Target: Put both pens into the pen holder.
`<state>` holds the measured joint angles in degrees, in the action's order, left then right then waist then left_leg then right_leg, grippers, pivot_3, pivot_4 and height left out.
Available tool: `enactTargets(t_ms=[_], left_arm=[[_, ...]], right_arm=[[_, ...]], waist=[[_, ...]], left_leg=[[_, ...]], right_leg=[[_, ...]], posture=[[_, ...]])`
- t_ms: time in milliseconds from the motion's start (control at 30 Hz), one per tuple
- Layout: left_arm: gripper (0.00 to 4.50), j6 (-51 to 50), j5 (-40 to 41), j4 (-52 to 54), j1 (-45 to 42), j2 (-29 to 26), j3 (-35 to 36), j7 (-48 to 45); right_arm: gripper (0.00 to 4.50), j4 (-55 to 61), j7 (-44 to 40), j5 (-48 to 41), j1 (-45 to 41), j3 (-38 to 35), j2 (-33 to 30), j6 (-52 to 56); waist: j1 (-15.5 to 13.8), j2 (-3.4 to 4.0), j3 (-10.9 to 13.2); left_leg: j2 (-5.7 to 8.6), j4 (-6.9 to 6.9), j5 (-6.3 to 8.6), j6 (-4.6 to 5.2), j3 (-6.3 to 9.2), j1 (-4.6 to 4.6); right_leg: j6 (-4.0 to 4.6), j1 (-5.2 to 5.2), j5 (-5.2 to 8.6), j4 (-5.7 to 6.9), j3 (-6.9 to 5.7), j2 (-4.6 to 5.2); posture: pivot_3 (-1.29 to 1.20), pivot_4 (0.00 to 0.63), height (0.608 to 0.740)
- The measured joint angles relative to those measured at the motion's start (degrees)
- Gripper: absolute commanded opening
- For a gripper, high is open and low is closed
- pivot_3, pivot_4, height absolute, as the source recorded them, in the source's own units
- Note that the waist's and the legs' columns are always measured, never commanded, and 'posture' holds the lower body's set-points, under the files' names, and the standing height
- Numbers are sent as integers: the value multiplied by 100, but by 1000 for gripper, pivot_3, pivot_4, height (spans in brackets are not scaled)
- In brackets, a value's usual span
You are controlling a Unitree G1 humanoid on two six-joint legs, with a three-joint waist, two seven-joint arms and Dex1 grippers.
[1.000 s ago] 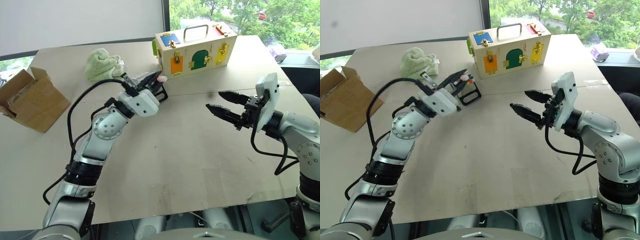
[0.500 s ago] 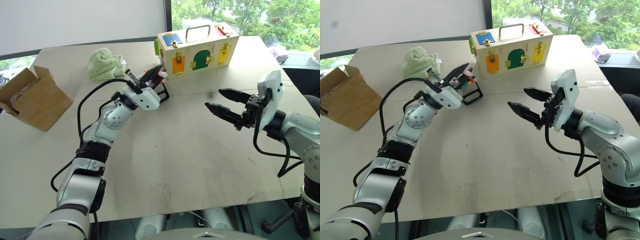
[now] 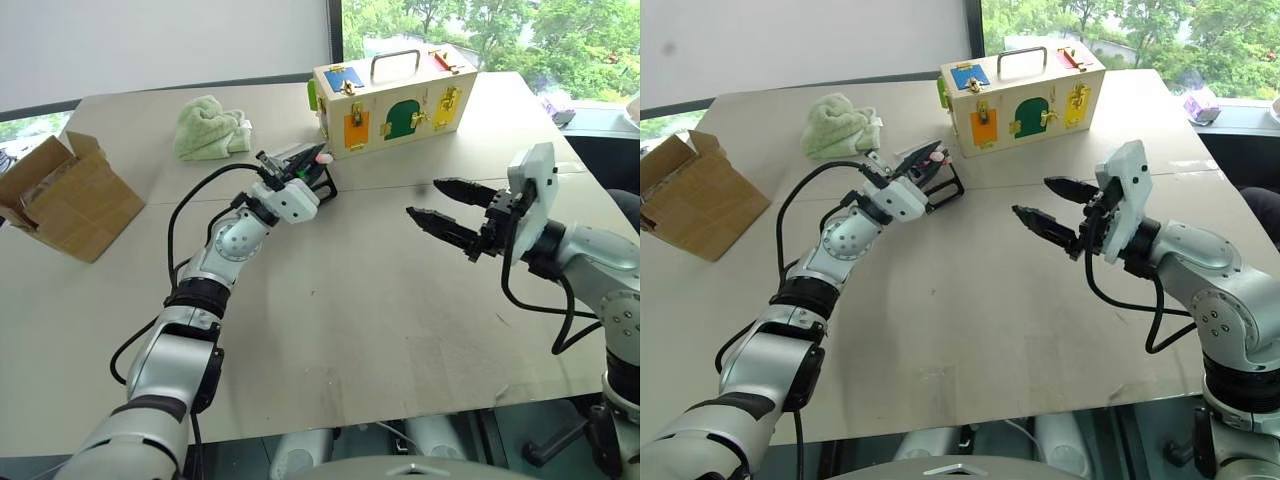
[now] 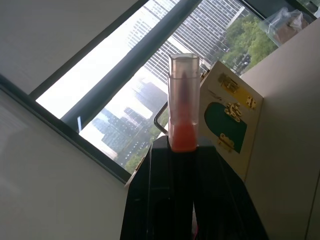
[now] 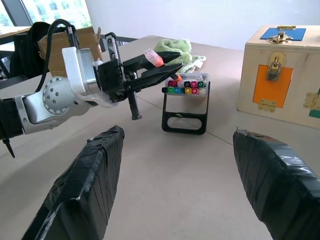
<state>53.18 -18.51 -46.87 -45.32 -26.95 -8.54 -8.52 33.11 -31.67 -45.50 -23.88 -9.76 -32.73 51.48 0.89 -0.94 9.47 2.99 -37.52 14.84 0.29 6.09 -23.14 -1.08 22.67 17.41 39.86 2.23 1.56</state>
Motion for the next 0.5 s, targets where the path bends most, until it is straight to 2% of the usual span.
enactTargets(t_ms=[167,200,267,433,467,500], left_arm=[[0,7,1,-175,-75,1,0,-6],[953,-24,8,-188,-78,1,2,-17],[1454,-100,2,-199,-78,1,7,40],[3870,-159,-46,-199,-78,-1,6,152],[4284,-160,-48,-199,-78,-1,6,153],[4409,-165,-53,-198,-78,0,4,157]], right_arm=[[3684,-3,10,1,0,8,-6,-44],[3734,-3,17,1,1,9,-7,-44],[3734,-2,28,2,2,15,-8,-47],[3734,-2,73,2,5,31,-8,-49],[3734,-2,73,2,6,32,-8,-49],[3734,-2,73,2,9,33,-9,-53]], waist=[[1,-1,0],[1,-1,0],[2,-1,0],[3,-1,-1],[3,-1,-1],[3,-1,-1]], left_leg=[[0,-4,0,0,-1,0],[0,-4,0,0,-1,0],[0,-4,0,0,0,0],[0,-6,0,0,0,0],[0,-6,0,0,-1,0],[0,-6,0,0,0,0]], right_leg=[[0,0,0,1,-3,0],[0,0,0,2,-3,0],[0,0,0,2,-2,0],[0,0,0,4,-2,0],[0,0,0,4,-3,0],[0,0,0,4,-2,0]], posture=[[0,150,740],[0,150,740],[0,150,740],[0,150,740],[0,150,740],[0,150,740]])
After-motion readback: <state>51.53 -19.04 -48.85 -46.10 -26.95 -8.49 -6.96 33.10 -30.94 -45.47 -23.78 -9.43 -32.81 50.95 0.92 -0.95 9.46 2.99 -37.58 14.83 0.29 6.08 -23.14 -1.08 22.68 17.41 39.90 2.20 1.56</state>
